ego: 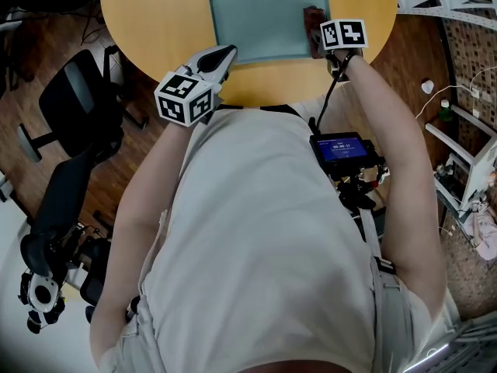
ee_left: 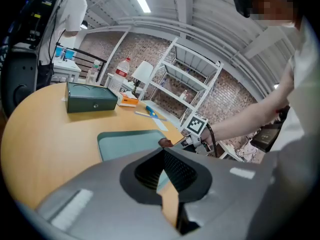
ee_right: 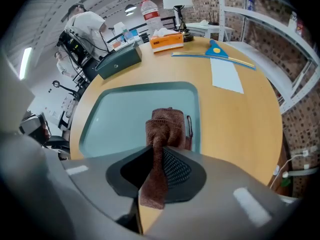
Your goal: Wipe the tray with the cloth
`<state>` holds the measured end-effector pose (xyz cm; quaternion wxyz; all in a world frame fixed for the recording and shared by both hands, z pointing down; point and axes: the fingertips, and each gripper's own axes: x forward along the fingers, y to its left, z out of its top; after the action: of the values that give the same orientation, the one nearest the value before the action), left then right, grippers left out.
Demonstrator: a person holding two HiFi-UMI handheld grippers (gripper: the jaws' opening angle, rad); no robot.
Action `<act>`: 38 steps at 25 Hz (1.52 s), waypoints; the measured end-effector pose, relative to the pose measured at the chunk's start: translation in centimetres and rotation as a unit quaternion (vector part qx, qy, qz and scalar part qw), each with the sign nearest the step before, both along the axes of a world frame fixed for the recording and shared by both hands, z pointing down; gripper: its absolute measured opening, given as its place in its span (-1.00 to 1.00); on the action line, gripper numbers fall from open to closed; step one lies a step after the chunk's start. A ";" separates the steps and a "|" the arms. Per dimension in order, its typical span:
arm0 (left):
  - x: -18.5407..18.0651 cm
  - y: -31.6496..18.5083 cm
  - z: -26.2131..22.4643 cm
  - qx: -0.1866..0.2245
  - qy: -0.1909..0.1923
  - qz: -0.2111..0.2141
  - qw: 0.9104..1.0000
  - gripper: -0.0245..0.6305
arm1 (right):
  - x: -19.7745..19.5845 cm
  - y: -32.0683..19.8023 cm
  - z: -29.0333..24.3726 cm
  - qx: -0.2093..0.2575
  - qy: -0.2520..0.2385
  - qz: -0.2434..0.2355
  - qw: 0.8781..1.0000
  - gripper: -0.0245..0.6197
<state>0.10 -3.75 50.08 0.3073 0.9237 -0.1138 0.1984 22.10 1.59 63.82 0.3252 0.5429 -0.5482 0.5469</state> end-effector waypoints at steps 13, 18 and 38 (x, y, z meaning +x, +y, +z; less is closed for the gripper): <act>-5.8 0.0 -0.4 0.001 -0.005 -0.057 0.998 -0.93 | -17.3 -3.0 -0.5 0.018 -0.072 -0.197 0.978 -0.73; -7.8 0.0 -0.4 -0.006 -0.011 -0.077 0.997 -0.93 | -22.5 -2.9 -0.8 0.029 -0.065 -0.339 0.938 -0.73; 3.9 4.0 -1.7 0.016 -0.003 -0.026 1.000 -0.93 | 2.5 4.9 -1.8 0.066 0.019 -0.207 0.976 -0.73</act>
<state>3.96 0.23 48.34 0.2968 0.9247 -0.1416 0.1917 24.61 6.49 62.05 0.4051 0.4485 -0.6770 0.4200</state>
